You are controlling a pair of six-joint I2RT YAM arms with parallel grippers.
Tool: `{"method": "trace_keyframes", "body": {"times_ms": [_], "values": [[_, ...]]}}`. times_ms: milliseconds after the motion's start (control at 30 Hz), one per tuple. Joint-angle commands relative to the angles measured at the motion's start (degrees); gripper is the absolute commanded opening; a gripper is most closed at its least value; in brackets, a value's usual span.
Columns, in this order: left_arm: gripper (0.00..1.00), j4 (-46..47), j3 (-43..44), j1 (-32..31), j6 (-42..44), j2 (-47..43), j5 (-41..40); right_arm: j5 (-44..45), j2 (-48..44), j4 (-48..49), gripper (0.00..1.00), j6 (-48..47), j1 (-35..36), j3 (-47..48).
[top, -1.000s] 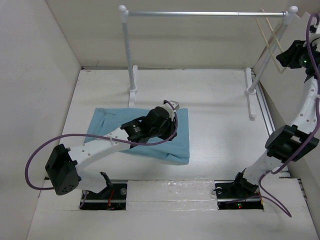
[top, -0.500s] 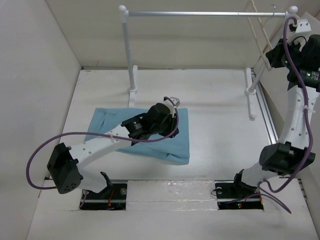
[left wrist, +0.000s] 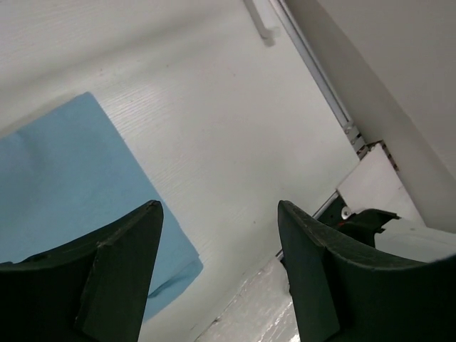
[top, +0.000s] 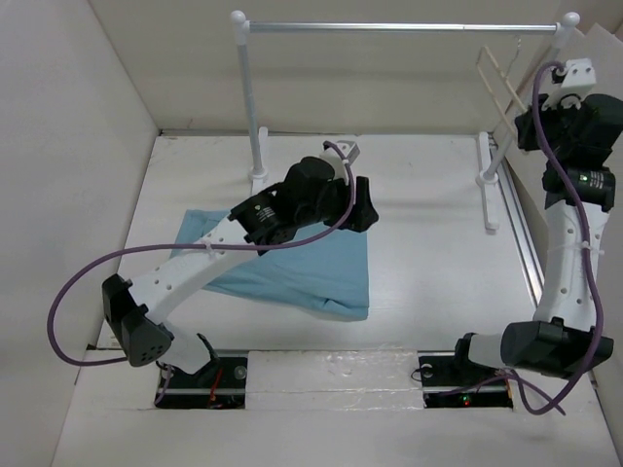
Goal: Place the trousers on the hanger
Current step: Pick up the hanger from the clothesline, then place the trousers on the hanger.
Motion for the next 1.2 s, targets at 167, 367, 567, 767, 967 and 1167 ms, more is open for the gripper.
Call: {"method": "trace_keyframes", "body": {"times_ms": [167,367,567,767,967,1167], "values": [[0.62,-1.0,11.7,0.0,-3.2,5.3,5.6,2.3,-5.5,9.4,0.00,-1.5,3.7,-11.8],[0.62,2.4,15.4,0.0,-8.4,8.9,6.9,1.5,-9.4,8.8,0.00,-2.4,6.1,-17.1],[0.63,8.4,16.2,0.0,-16.0,13.5,7.4,9.1,-18.7,7.8,0.00,-2.0,19.9,-32.1],[0.64,14.9,10.3,0.0,-23.7,16.5,4.9,16.3,-25.9,6.1,0.00,1.0,30.6,-43.4],[0.64,15.3,8.1,0.0,-26.8,22.0,5.9,22.2,-31.1,5.9,0.00,4.6,38.4,-50.4],[0.64,16.1,9.1,0.0,-29.0,27.7,6.6,29.2,-32.4,4.1,0.00,7.3,45.8,-52.4]]}}
